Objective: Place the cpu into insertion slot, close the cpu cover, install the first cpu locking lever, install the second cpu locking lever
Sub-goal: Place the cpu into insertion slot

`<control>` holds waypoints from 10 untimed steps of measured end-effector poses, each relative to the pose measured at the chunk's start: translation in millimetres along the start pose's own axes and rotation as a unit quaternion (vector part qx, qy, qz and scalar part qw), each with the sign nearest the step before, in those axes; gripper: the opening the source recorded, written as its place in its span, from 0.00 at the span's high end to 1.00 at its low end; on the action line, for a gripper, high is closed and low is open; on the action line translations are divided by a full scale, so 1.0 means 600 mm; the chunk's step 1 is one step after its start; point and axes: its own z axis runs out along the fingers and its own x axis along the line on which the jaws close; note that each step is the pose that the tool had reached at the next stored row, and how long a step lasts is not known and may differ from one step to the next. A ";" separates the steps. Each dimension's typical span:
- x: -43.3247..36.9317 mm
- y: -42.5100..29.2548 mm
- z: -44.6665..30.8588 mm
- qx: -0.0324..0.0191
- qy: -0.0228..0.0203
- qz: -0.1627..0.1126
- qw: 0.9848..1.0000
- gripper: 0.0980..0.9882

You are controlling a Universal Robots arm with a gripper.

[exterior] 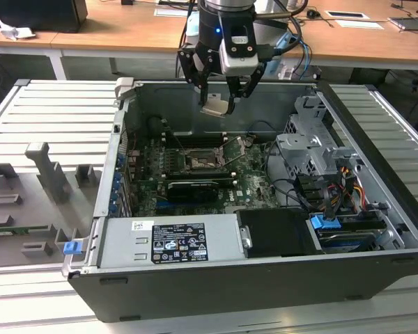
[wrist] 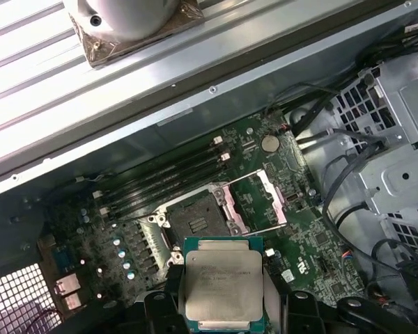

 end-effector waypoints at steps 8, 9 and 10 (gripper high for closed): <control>0.000 -0.001 0.007 0.000 0.000 0.004 1.000 0.51; 0.000 -0.001 0.007 0.000 -0.001 0.004 1.000 0.51; 0.000 -0.001 0.007 0.001 -0.001 0.004 1.000 0.51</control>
